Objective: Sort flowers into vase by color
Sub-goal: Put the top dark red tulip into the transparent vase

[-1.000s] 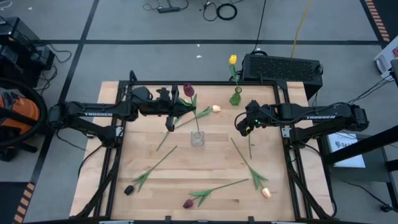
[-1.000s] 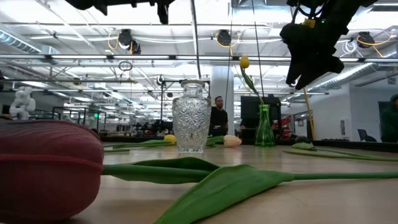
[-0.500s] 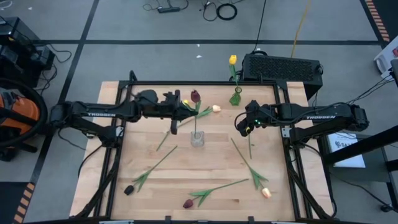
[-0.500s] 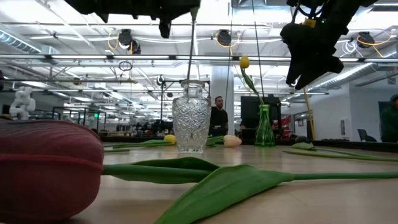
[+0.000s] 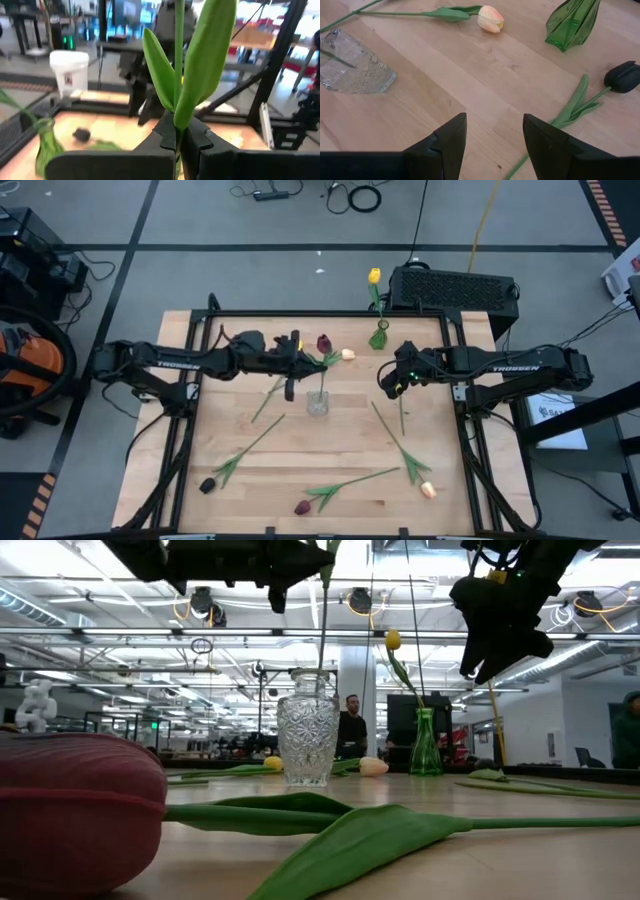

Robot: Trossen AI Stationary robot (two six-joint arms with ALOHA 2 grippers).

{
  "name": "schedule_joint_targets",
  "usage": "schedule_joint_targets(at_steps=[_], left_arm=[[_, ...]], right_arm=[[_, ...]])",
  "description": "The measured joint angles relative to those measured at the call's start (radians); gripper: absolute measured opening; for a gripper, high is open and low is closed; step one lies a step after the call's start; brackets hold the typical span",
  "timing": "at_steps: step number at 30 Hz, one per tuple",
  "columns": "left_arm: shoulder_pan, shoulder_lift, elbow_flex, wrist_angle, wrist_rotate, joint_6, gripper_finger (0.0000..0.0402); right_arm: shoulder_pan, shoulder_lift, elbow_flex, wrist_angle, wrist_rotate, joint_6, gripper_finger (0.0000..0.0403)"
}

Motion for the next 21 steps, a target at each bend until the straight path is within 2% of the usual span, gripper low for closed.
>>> schedule_joint_targets(at_steps=[6, 10, 16, 21], left_arm=[[0.001, 0.000, -0.125, 0.192, -0.002, -0.061, 0.0003], [-0.001, 0.001, -0.148, 0.176, 0.000, -0.055, 0.0004], [-0.011, 0.000, -0.150, 0.175, 0.000, -0.054, 0.0034], [-0.011, 0.000, -0.150, 0.142, 0.000, -0.054, 0.0042]], right_arm=[[0.000, 0.000, 0.000, 0.000, 0.000, 0.000, 0.0187], [0.000, 0.000, 0.000, 0.000, 0.000, 0.000, 0.0187], [0.000, 0.000, 0.000, 0.000, 0.000, 0.000, 0.0187], [0.000, 0.000, 0.000, 0.001, 0.000, 0.000, 0.0187]])
